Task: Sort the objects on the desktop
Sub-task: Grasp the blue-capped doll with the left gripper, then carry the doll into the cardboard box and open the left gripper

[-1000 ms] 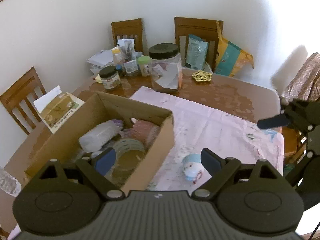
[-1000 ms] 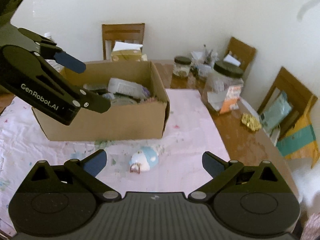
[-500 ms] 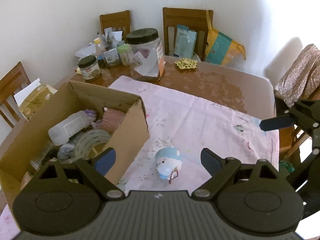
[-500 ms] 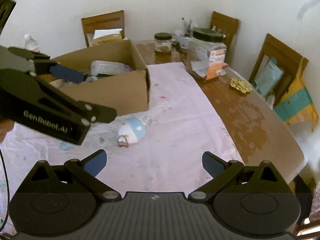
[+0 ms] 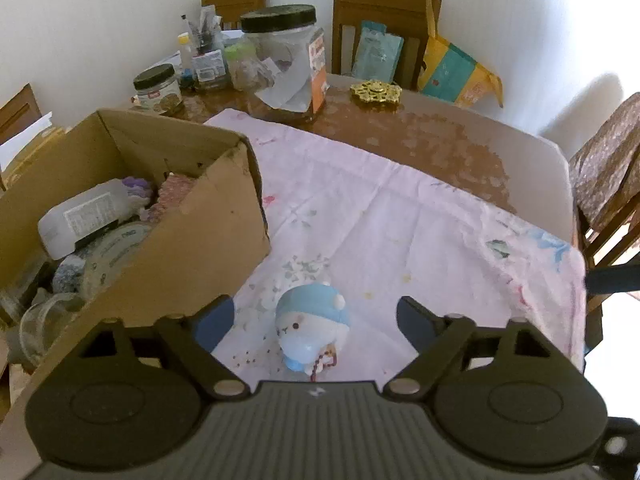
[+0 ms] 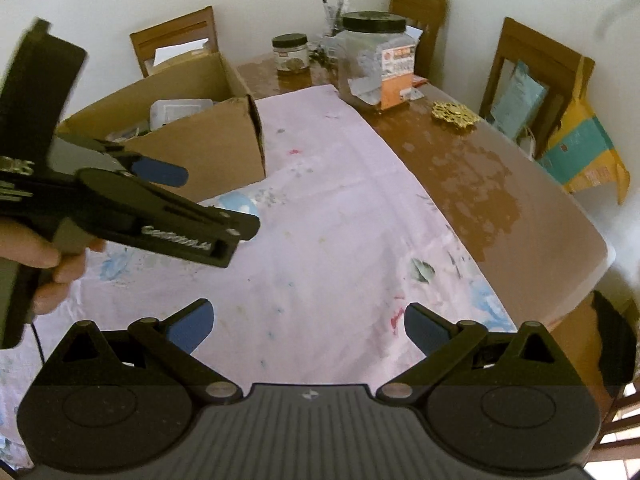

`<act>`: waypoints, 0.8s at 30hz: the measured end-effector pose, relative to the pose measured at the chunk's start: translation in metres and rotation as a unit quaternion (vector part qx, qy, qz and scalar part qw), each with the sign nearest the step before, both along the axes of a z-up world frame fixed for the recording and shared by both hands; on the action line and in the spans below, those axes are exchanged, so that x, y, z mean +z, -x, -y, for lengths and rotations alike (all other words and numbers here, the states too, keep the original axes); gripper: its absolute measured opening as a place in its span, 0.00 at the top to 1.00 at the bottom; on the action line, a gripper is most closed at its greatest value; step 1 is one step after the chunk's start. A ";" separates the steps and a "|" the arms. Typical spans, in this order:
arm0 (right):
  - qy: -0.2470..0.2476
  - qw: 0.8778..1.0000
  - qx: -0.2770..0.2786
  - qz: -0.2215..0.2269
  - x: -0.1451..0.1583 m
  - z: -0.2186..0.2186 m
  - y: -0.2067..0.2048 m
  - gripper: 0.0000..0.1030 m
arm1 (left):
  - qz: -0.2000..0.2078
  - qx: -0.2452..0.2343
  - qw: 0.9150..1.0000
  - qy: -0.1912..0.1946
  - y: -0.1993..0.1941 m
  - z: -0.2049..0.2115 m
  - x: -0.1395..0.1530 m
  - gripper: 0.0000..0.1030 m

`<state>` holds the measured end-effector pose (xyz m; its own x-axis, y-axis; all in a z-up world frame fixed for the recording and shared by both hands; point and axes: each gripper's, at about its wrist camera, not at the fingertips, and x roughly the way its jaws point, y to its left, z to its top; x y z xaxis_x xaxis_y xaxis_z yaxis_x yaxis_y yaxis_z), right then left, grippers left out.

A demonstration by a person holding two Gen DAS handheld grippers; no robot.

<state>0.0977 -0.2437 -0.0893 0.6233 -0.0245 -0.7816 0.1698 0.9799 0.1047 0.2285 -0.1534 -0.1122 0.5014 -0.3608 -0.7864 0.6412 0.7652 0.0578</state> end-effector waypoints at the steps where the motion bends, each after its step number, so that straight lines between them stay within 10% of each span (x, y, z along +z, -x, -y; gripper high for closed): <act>1: 0.000 1.000 -0.002 0.000 0.000 0.001 0.001 0.00 | -0.002 -0.001 1.000 -0.004 -0.002 0.002 -0.003 0.24; 11: -0.002 1.000 -0.015 0.004 0.002 0.002 0.004 0.00 | -0.028 0.000 0.999 -0.023 -0.010 0.005 -0.025 0.56; 24: 0.005 1.000 -0.014 0.012 0.009 -0.003 0.006 0.00 | -0.032 -0.011 0.999 -0.002 -0.004 -0.005 -0.003 0.58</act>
<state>0.0915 -0.2409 -0.0803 0.6402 -0.0494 -0.7666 0.1949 0.9757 0.0999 0.2330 -0.1482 -0.1151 0.4425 -0.3688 -0.8174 0.6606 0.7505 0.0190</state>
